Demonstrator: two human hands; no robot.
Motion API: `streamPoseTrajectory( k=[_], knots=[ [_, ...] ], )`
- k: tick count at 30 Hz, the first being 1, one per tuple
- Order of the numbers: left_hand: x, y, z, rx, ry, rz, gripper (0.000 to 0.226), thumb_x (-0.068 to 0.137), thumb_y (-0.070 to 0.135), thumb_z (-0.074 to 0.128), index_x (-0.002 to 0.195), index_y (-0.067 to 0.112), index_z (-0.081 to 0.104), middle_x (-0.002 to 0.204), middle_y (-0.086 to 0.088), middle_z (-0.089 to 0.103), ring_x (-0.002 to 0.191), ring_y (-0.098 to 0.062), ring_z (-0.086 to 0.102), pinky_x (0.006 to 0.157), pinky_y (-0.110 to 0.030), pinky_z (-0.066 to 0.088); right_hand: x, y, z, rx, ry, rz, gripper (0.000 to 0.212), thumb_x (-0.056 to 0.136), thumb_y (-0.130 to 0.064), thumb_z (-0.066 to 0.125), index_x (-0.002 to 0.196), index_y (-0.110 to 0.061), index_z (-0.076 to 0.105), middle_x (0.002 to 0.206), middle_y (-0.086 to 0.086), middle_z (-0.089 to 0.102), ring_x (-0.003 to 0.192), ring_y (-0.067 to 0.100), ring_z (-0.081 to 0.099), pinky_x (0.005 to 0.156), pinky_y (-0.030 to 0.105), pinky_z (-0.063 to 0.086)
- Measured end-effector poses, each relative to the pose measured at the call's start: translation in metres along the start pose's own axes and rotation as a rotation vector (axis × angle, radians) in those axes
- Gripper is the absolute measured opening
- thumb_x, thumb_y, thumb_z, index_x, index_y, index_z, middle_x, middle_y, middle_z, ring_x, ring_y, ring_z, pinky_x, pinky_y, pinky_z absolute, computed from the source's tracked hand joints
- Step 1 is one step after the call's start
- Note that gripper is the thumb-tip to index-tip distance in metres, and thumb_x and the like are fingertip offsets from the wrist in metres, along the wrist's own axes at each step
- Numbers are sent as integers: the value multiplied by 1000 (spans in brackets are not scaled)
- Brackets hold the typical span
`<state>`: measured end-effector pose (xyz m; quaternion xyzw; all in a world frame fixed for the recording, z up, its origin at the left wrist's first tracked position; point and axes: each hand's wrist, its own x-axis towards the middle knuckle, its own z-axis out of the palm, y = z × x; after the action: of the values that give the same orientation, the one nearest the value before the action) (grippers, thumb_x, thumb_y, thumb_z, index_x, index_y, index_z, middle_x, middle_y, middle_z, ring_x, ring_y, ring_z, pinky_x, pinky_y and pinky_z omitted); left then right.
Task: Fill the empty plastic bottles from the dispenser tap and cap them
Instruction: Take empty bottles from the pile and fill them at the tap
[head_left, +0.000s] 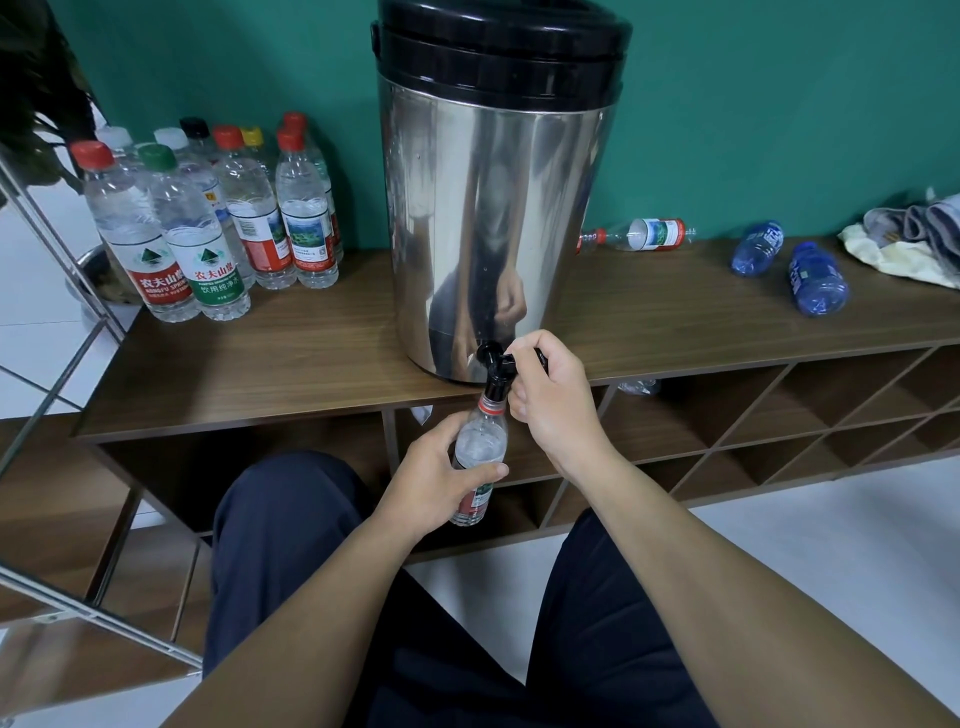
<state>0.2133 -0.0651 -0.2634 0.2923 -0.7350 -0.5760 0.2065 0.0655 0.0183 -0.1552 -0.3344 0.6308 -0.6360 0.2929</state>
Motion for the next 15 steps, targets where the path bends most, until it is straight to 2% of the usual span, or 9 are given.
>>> streamPoseTrajectory(
  k=[9,15],
  knots=[
    [0,0,0,3,3,1,66,85,34,98,143,41,67,130,18,77,124,-3,72,115,-48,57,0,1,0,-3,-3,1,22,115,-26,55,96,-17,62,61,-4,42,55,14,35,53,30,32],
    [-1,1,1,0,2,-6,67,86,32,98,144,40,66,130,20,77,124,-3,72,115,-47,58,0,1,0,8,0,-2,21,114,-25,55,97,-13,61,63,0,40,56,15,34,53,32,31]
  ],
)
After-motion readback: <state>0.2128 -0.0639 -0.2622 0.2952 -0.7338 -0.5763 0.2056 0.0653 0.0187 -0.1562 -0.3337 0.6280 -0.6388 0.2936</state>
